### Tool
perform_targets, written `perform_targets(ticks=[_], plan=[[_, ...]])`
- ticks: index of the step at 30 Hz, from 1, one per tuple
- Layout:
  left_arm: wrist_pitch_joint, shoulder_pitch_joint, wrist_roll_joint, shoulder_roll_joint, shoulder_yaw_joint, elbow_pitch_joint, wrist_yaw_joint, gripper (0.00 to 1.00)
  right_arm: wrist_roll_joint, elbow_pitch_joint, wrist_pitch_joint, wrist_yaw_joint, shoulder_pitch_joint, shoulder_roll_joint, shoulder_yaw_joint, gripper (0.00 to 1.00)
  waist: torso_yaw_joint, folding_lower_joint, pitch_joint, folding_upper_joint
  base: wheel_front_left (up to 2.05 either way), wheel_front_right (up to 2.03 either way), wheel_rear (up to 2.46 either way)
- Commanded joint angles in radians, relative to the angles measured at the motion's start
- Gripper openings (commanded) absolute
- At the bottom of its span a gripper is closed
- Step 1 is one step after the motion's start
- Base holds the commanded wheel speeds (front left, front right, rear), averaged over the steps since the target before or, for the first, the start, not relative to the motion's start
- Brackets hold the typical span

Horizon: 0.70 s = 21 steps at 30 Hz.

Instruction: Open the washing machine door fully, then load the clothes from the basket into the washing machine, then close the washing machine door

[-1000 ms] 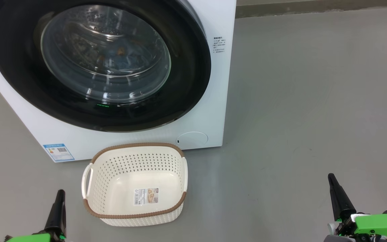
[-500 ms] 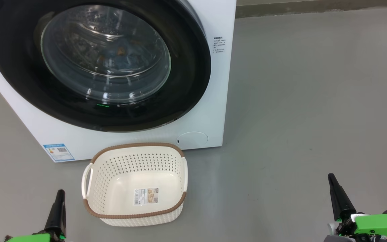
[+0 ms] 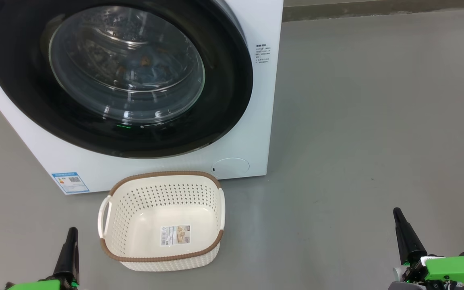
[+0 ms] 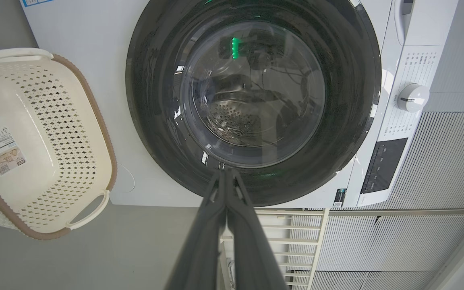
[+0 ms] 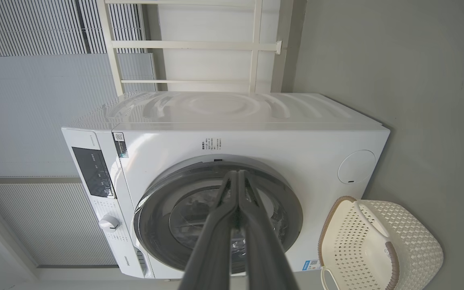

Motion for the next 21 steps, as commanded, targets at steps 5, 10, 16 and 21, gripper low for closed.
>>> perform_targets(ticks=[5,10,16,21], plan=[[0.007,-0.041,0.009,0.014,0.035,-0.019,-0.011,0.0,0.004,-0.025,0.007,-0.001,-0.041,-0.012,0.023,0.0,0.0,0.0,0.0,0.0,0.0,0.0,0.0],[0.007,-0.041,0.009,0.014,0.035,-0.019,-0.011,0.0,0.004,-0.025,0.007,-0.001,-0.041,-0.012,0.023,0.0,0.0,0.0,0.0,0.0,0.0,0.0,0.0],[0.007,-0.041,0.009,0.014,0.035,-0.019,-0.011,0.0,0.004,-0.025,0.007,-0.001,-0.041,-0.012,0.023,0.0,0.0,0.0,0.0,0.0,0.0,0.0,0.0],[0.007,-0.041,0.009,0.014,0.035,-0.019,-0.011,0.0,0.004,-0.025,0.007,-0.001,-0.041,-0.012,0.023,0.0,0.0,0.0,0.0,0.0,0.0,0.0,0.0]])
